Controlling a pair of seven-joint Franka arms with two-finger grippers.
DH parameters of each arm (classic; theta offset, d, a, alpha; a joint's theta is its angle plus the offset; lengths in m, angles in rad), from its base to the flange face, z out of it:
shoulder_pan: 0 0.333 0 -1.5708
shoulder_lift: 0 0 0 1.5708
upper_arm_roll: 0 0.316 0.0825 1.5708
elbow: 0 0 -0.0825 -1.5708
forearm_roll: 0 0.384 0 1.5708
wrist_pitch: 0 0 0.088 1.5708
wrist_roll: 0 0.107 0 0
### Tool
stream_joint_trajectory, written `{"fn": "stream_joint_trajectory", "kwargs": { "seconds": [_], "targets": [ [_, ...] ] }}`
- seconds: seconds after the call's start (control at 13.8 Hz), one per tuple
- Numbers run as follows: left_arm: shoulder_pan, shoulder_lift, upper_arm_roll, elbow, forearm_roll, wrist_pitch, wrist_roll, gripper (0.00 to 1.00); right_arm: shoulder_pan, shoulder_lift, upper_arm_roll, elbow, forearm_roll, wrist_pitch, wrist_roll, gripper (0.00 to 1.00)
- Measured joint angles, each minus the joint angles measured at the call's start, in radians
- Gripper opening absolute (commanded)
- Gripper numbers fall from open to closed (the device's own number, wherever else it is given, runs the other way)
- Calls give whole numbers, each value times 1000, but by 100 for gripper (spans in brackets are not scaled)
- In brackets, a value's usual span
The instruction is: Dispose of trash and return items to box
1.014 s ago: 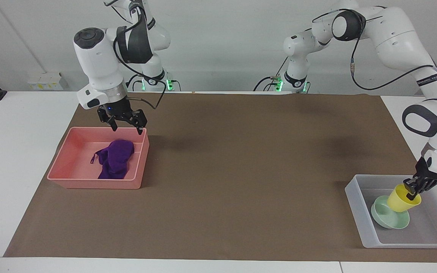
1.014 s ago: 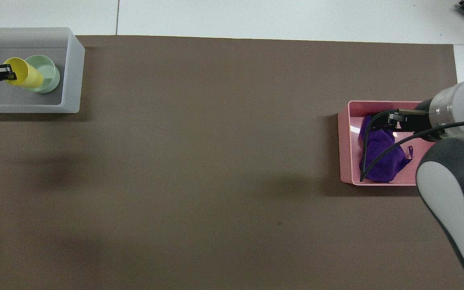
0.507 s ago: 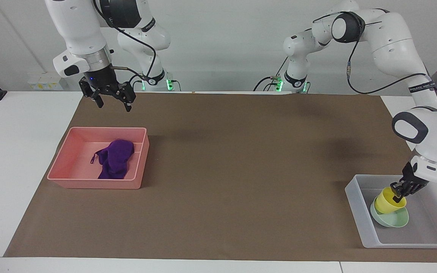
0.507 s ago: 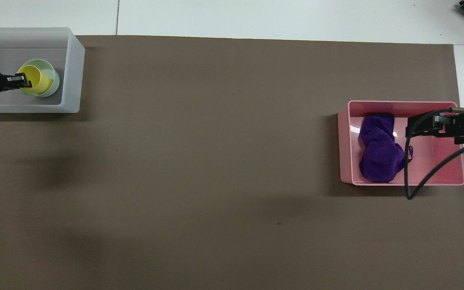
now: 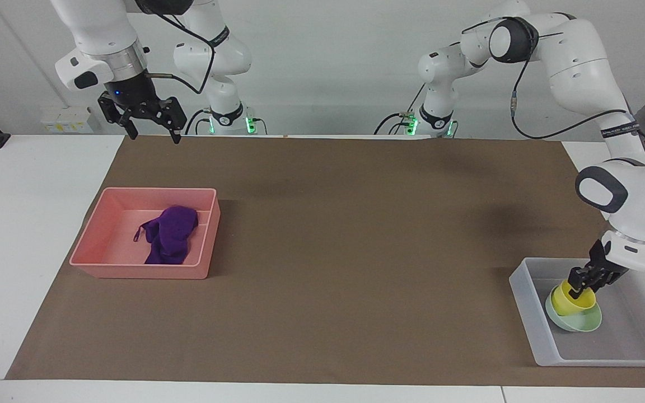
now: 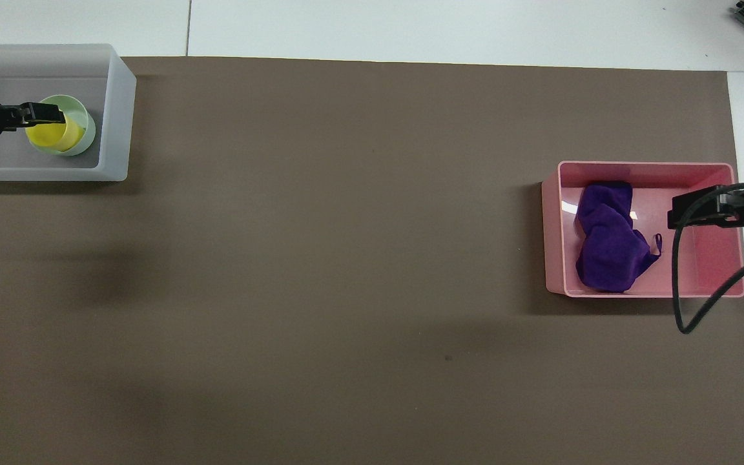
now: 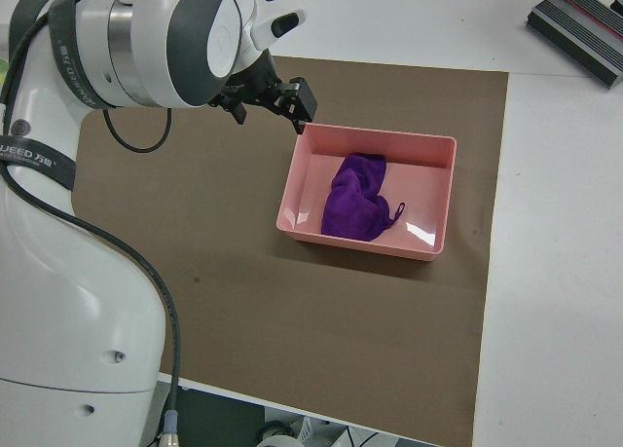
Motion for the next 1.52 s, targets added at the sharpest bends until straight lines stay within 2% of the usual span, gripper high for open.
{"fn": "stream_joint_trajectory", "kwargs": {
  "seconds": [0.22,0.58,0.8,1.01,1.52],
  "targets": [
    [-64,-114,-2,-33,13,-93,2,100,-9,0,0,-3,0,0,-12,100],
    [-159,-344,-2,-223,14,-173,2,100,-14,0,0,-5,0,-13,-33,100],
    [-175,-451,-1,-272,14,-289,2,100,-14,0,0,-9,0,-26,-34,100],
    [-176,-506,1,-260,17,-386,3,100,-14,-5,0,-27,0,-26,-34,100],
    [-177,-512,4,-115,52,-573,4,100,-14,-15,0,-40,0,-25,-34,100]
  ]
}}
